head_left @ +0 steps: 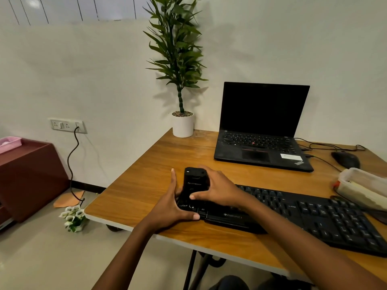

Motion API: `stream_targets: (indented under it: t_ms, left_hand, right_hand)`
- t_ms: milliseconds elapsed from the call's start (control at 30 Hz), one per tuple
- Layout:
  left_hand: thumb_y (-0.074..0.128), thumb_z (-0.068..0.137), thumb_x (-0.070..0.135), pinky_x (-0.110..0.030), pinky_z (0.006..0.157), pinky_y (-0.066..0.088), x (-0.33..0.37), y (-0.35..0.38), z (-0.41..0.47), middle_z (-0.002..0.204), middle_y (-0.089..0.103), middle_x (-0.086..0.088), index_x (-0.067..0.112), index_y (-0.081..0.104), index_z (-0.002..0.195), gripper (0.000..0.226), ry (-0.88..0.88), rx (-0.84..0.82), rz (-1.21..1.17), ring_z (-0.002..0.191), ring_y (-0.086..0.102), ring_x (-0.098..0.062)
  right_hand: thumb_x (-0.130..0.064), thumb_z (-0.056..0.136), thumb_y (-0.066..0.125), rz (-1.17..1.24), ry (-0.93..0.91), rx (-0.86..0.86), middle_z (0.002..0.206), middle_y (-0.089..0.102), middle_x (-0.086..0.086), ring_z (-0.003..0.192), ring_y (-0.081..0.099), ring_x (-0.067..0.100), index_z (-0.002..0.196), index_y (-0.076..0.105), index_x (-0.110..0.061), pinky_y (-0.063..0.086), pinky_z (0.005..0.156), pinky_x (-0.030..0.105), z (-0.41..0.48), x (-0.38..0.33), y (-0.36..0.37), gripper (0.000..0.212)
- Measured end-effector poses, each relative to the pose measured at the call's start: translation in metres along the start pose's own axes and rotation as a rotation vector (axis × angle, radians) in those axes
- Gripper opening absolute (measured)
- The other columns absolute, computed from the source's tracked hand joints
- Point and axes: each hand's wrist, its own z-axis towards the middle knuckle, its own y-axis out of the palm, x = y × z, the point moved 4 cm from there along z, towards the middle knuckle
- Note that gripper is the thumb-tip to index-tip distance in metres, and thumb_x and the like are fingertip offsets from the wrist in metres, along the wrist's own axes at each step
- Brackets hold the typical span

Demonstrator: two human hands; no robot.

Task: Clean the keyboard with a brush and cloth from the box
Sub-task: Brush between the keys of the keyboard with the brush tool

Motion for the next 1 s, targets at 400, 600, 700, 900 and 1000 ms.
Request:
stream_targets:
  t_ms: [400, 600, 700, 900, 1000]
  left_hand:
    - [0.085, 0.062, 0.018, 0.006, 0.081, 0.033, 0.006, 0.002, -0.002, 0.151, 0.029, 0.005, 0.031, -0.030, 0.142, 0.141, -0.043, 0.016, 0.002, 0.125, 0.034, 0.001]
    - [0.084, 0.064, 0.017, 0.008, 0.079, 0.031, 0.003, 0.002, 0.000, 0.153, 0.026, -0.001, 0.029, -0.030, 0.142, 0.139, -0.039, 0.024, 0.012, 0.124, 0.032, 0.000]
    - [0.084, 0.065, 0.019, 0.007, 0.081, 0.032, 0.003, 0.002, -0.001, 0.153, 0.027, 0.000, 0.030, -0.031, 0.141, 0.139, -0.031, 0.017, 0.020, 0.124, 0.033, 0.001]
    - [0.083, 0.068, 0.019, 0.004, 0.083, 0.035, 0.007, 0.003, -0.004, 0.139, 0.037, 0.015, 0.030, -0.032, 0.140, 0.136, -0.008, -0.004, 0.068, 0.116, 0.042, 0.012]
    - [0.083, 0.069, 0.021, -0.002, 0.083, 0.039, 0.005, 0.001, -0.002, 0.119, 0.044, 0.032, 0.030, -0.031, 0.141, 0.135, 0.026, -0.009, 0.094, 0.101, 0.049, 0.024]
  right_hand:
    - [-0.018, 0.080, 0.066, -0.437, 0.079, 0.254, 0.111, 0.061, 0.011, 0.099, 0.059, 0.028, 0.127, 0.039, -0.013, 0.050, 0.071, 0.034, 0.042, 0.025, -0.022, 0.054]
    - [-0.022, 0.081, 0.069, -0.178, 0.077, 0.378, 0.104, 0.058, 0.003, 0.086, 0.054, 0.019, 0.119, 0.041, -0.014, 0.046, 0.067, 0.032, 0.026, 0.047, -0.014, 0.047]
    - [-0.017, 0.077, 0.073, -0.002, 0.044, 0.309, 0.104, 0.058, -0.002, 0.091, 0.056, 0.013, 0.120, 0.044, -0.013, 0.047, 0.070, 0.023, 0.024, 0.030, -0.008, 0.052]
    - [-0.012, 0.070, 0.076, 0.123, 0.021, 0.198, 0.106, 0.060, -0.005, 0.098, 0.056, 0.010, 0.115, 0.053, -0.018, 0.044, 0.076, 0.014, 0.015, 0.001, -0.013, 0.051]
    - [-0.013, 0.070, 0.077, 0.187, 0.052, 0.112, 0.107, 0.063, -0.003, 0.100, 0.060, 0.012, 0.115, 0.055, -0.018, 0.051, 0.086, 0.028, 0.001, 0.000, 0.004, 0.050]
